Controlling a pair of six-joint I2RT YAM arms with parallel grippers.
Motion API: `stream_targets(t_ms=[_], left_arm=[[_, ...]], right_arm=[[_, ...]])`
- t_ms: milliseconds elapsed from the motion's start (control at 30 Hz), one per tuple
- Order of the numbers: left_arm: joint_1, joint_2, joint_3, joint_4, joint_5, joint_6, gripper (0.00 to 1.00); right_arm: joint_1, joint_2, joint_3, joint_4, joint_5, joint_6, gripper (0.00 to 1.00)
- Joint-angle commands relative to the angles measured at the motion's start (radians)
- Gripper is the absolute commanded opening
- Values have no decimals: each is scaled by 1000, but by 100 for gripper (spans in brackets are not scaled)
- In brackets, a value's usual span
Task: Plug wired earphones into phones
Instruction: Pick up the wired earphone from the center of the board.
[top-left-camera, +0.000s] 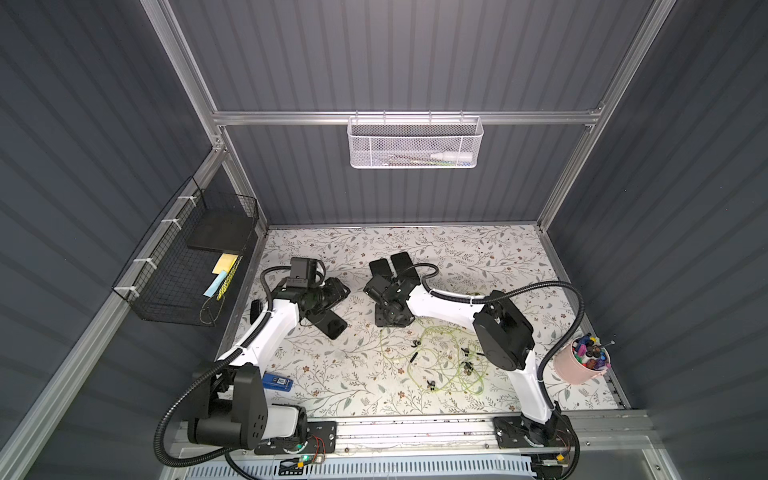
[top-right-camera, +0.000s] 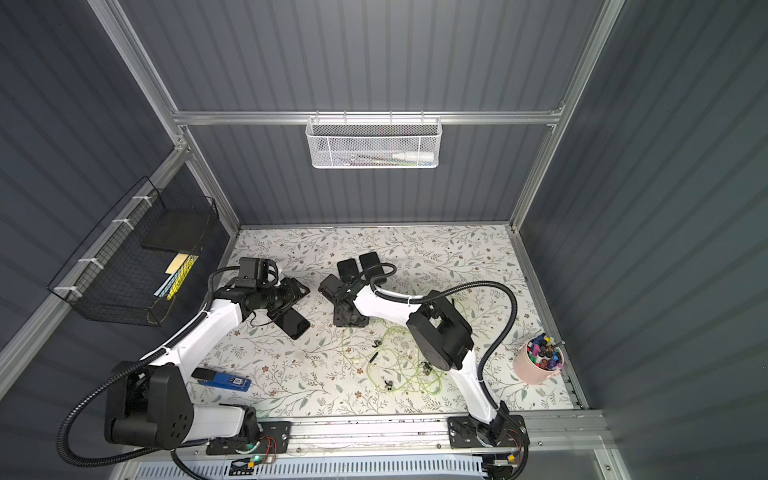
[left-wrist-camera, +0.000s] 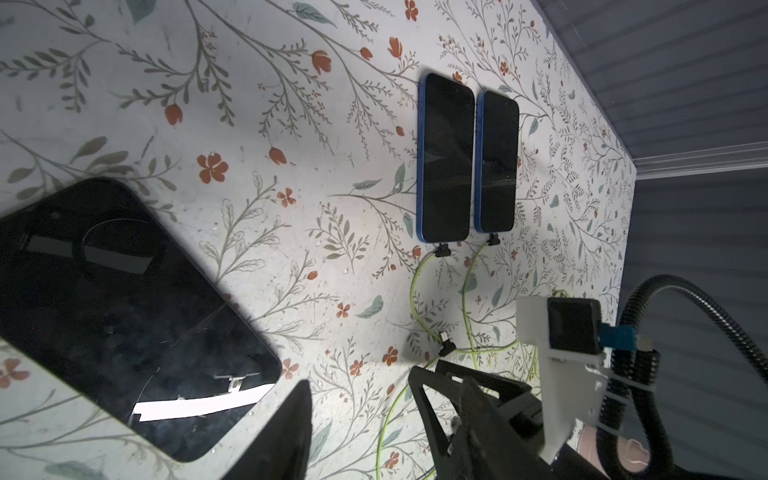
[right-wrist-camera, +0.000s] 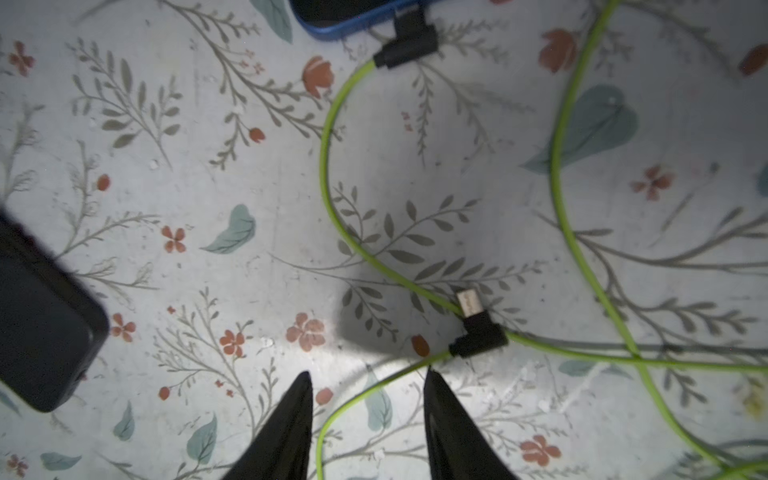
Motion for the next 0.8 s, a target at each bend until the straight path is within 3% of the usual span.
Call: stream_targets(t_ms=[0,200,500,567,767], left_arm=[[-4,-24,35,-37,-2,45,58],[-5,-22,22,-8,28,49,59],[-5,-46,22,1,40,55,60],[-5,-44,23,5,46,50,60],[-6,-28,4,44,90,24,60]], right_arm=[[12,-5,18,-91,34,29,45],[11,33,34,-95,33,34,55],[9,99,87,-110,21,24,54],[9,104,87,-133,18,19,49],[3,41,3,-102,1,5,17]])
